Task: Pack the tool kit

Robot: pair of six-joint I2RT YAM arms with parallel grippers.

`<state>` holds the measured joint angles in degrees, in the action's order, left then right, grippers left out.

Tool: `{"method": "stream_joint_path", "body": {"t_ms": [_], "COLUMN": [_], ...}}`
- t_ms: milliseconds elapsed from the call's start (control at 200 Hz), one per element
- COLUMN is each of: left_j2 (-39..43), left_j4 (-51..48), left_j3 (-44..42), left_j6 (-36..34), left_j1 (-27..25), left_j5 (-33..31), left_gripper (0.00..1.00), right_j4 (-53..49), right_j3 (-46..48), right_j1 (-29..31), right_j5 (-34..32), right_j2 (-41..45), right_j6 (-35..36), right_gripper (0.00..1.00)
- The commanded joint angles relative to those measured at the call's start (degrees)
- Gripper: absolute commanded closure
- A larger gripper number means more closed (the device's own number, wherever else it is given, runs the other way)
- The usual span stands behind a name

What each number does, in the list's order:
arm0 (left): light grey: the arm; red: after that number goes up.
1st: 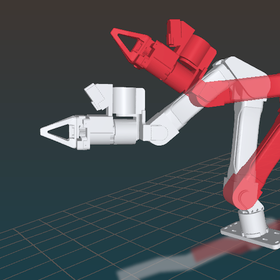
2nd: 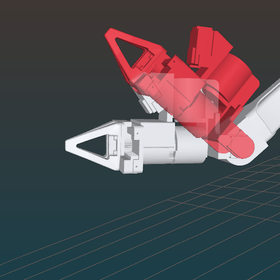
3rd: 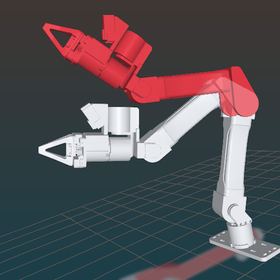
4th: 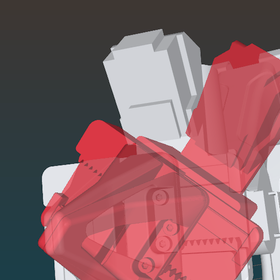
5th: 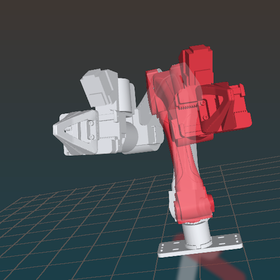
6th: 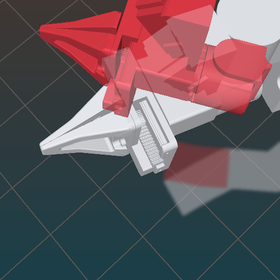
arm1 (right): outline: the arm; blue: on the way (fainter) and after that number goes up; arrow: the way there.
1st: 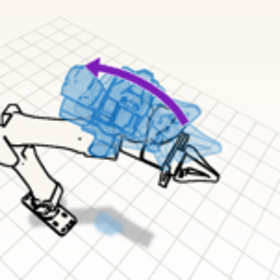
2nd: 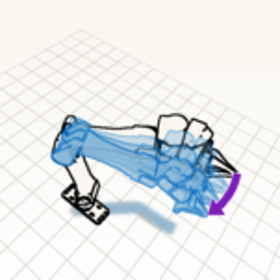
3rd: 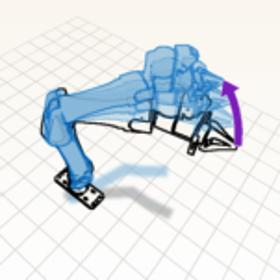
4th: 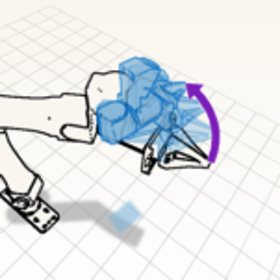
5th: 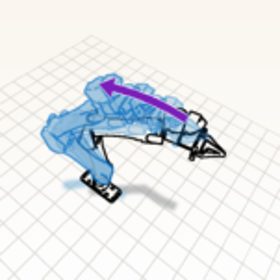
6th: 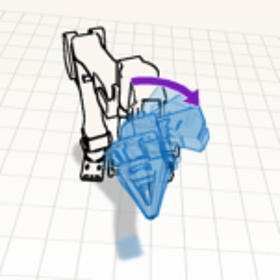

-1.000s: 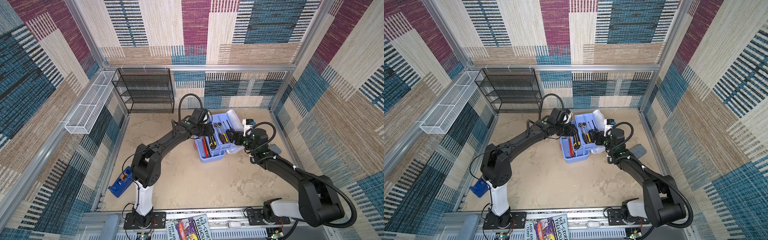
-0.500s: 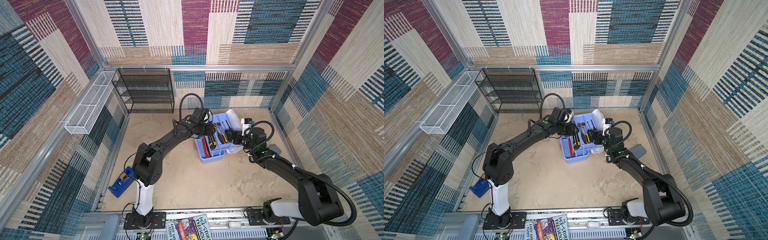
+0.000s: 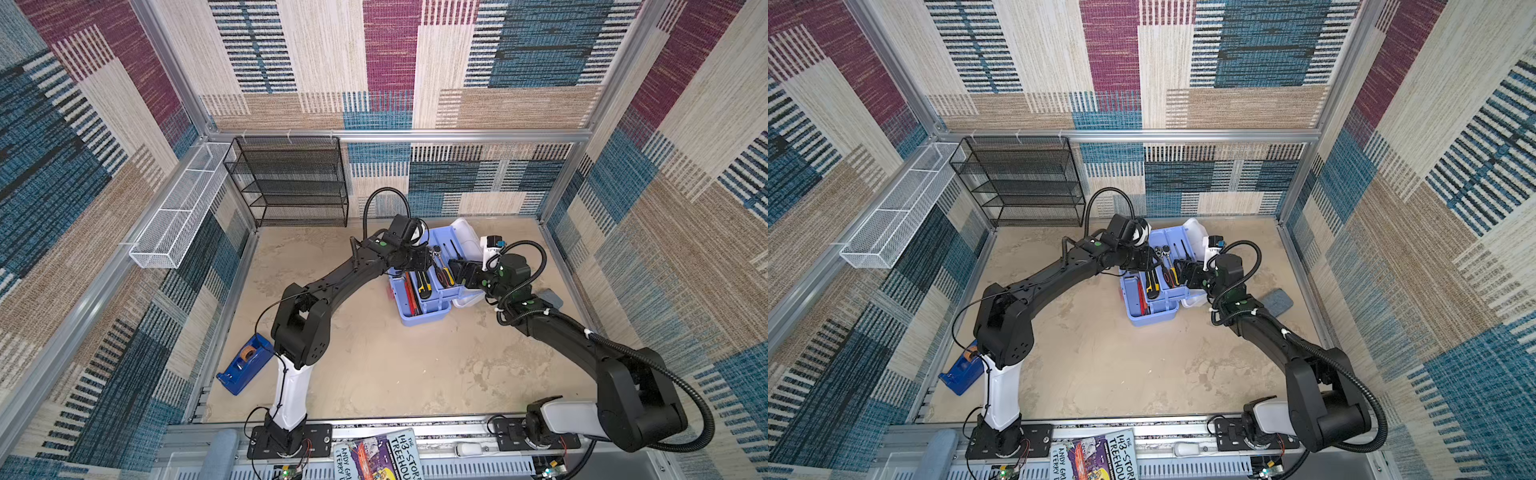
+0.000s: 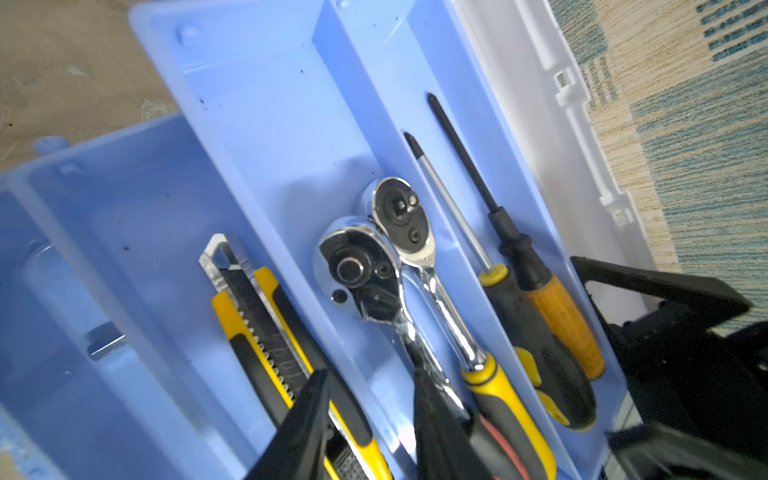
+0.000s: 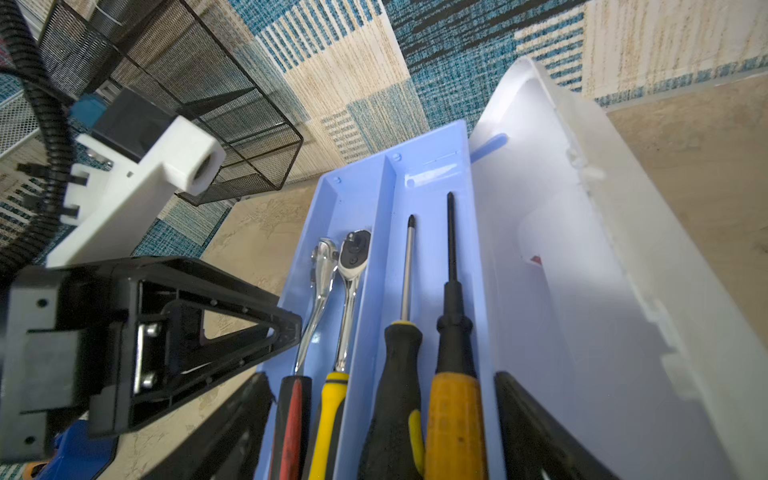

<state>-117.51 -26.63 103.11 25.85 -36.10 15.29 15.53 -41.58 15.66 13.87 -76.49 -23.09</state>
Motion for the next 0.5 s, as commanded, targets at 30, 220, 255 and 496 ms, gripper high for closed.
{"method": "stream_joint_path", "body": {"t_ms": [30, 220, 255, 496], "left_j2": [-1.1, -1.5, -1.5, -1.7], "left_j4": [-3.0, -3.6, -3.8, -4.3], "left_j3": [0.3, 0.3, 0.3, -0.2], "left_j6": [0.5, 0.3, 0.4, 0.4], "left_j1": [0.1, 0.1, 0.1, 0.3], "left_j5": [-0.7, -1.0, -1.0, -1.4], "left_gripper": [0.69, 0.72, 0.72, 0.74], "right_j4": [0.8, -0.1, -0.1, -0.8], "right_j3": [-0.9, -1.1, -1.1, -1.7], "right_j1": [0.3, 0.3, 0.3, 0.3], "right_j5": [0.4, -0.6, -0.7, -1.4], "right_j2": [0.4, 1.0, 1.0, 1.5], "right_j6": [0.3, 0.7, 0.8, 0.9], "right_gripper": [0.14, 0.14, 0.14, 0.13]}}
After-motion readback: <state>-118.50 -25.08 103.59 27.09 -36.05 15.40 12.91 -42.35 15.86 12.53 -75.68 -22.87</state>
